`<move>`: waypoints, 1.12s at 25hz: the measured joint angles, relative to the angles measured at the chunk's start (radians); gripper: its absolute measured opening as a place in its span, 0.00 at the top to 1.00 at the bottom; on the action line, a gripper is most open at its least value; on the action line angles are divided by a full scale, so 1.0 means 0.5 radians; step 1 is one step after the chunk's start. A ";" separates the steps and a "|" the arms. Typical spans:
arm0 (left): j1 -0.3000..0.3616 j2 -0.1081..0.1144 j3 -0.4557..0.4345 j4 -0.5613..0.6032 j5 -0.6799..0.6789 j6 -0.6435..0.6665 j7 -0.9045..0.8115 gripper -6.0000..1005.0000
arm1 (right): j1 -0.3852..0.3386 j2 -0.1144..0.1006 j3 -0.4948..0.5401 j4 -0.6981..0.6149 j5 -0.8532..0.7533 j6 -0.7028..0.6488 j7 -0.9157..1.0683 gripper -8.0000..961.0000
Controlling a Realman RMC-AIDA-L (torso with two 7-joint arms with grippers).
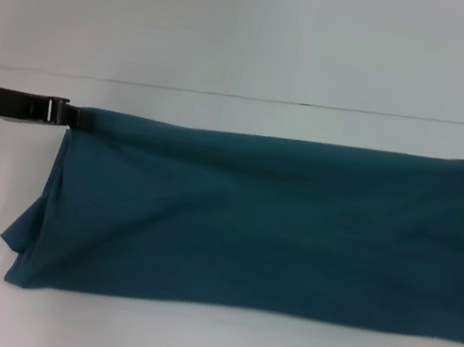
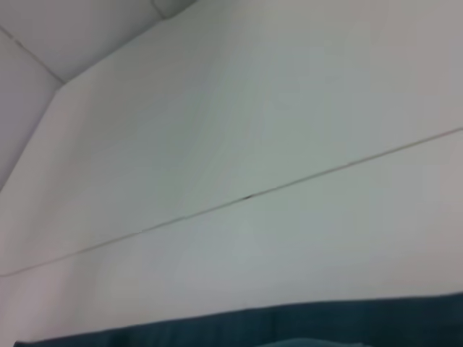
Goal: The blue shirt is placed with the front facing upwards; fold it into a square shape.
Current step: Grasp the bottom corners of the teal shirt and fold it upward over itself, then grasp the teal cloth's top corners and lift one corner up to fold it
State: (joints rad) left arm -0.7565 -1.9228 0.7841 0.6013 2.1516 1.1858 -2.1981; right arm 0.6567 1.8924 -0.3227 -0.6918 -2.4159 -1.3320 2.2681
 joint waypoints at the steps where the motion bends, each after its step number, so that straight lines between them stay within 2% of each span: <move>1: -0.012 -0.002 0.000 -0.011 0.015 -0.036 0.000 0.98 | 0.011 -0.001 -0.001 0.021 0.000 0.030 -0.007 0.85; 12: -0.093 -0.024 0.001 -0.192 0.047 -0.349 0.128 0.98 | 0.104 0.008 -0.140 0.237 0.003 0.439 -0.010 0.84; 15: -0.091 -0.087 0.000 -0.178 0.047 -0.503 0.190 0.98 | 0.131 0.030 -0.166 0.311 0.003 0.644 -0.019 0.84; 19: -0.082 -0.175 -0.002 -0.125 0.047 -0.715 0.205 0.95 | 0.164 0.082 -0.200 0.334 0.008 0.858 -0.046 0.84; 22: -0.083 -0.201 -0.001 -0.106 0.048 -0.775 0.210 0.94 | 0.189 0.111 -0.234 0.311 0.015 0.926 -0.091 0.84; 25: -0.084 -0.200 0.000 -0.075 0.048 -0.763 0.205 0.92 | 0.200 0.140 -0.242 0.229 0.020 0.940 -0.108 0.69; 28: -0.062 -0.199 0.001 -0.019 0.049 -0.716 0.192 0.80 | 0.186 0.191 -0.252 0.105 0.041 0.904 -0.174 0.55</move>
State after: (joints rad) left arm -0.7875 -2.0225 0.7847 0.5918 2.1761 0.8277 -2.1021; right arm 0.7496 1.9876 -0.4488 -0.6392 -2.3954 -0.8801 2.1813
